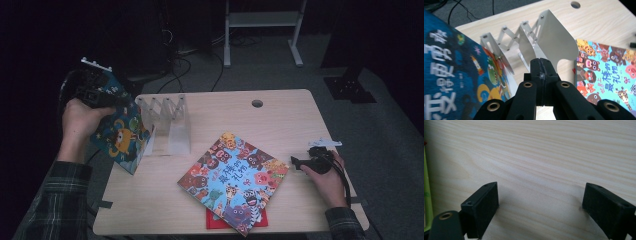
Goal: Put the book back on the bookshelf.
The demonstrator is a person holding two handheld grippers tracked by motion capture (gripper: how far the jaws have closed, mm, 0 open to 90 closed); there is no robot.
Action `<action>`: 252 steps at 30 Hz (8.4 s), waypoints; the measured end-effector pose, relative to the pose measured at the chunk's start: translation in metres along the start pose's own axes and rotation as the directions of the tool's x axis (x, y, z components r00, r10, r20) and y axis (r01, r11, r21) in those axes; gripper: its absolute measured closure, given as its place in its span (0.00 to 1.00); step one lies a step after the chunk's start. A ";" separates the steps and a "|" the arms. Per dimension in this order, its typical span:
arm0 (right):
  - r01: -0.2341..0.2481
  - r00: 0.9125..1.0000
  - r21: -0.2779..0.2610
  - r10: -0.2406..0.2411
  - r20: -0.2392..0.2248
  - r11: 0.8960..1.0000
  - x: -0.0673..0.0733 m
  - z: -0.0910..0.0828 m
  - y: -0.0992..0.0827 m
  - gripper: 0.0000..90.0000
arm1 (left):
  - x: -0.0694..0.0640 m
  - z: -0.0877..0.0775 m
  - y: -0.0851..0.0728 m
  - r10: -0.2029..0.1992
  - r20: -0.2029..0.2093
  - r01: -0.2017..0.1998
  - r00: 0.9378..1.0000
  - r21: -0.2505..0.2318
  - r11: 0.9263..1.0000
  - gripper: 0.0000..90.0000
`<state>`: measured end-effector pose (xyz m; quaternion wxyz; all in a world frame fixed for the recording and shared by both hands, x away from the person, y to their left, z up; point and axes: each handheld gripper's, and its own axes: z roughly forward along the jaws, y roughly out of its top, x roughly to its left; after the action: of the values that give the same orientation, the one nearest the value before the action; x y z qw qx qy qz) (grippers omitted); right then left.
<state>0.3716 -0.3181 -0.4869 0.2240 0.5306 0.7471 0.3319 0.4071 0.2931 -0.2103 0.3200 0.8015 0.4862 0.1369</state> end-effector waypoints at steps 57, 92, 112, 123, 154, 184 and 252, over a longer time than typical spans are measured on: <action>0.006 1.000 -0.001 -0.006 -0.004 1.000 0.000 0.000 0.000 0.14 | -0.068 0.146 -0.141 0.048 0.131 -0.073 0.990 0.194 0.978 0.45; 0.038 0.989 -0.010 -0.039 -0.142 0.999 0.017 -0.045 -0.016 0.35 | -0.068 0.177 -0.165 0.081 0.173 -0.111 0.982 0.174 0.979 0.28; 0.076 0.983 0.008 -0.073 -0.169 0.997 0.025 -0.026 -0.008 0.35 | -0.086 0.178 -0.167 0.113 0.257 -0.167 0.960 0.198 0.966 0.32; -0.033 0.970 -0.090 0.011 -0.241 0.995 0.021 -0.029 0.006 0.35 | -0.101 0.177 -0.168 0.126 0.326 -0.198 0.937 0.196 0.960 0.30; 0.048 0.926 -0.056 -0.065 -0.372 0.997 0.051 0.008 0.029 0.32 | -0.113 0.182 -0.171 0.093 0.449 -0.177 0.889 0.148 0.973 0.19; 0.185 0.874 -0.075 -0.198 -0.444 0.980 0.092 0.003 0.030 0.31 | -0.113 0.190 -0.175 0.051 0.466 -0.150 0.883 0.178 0.973 0.10; 0.436 0.754 -0.082 -0.414 -0.510 0.896 0.124 -0.048 -0.004 0.99 | -0.100 0.194 -0.176 0.028 0.474 -0.102 0.880 0.131 0.986 0.10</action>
<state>0.2946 -0.2142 -0.4548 0.0743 0.2434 0.8867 0.3860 0.3388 0.1893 -0.4621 0.3618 0.8485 0.3760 -0.0882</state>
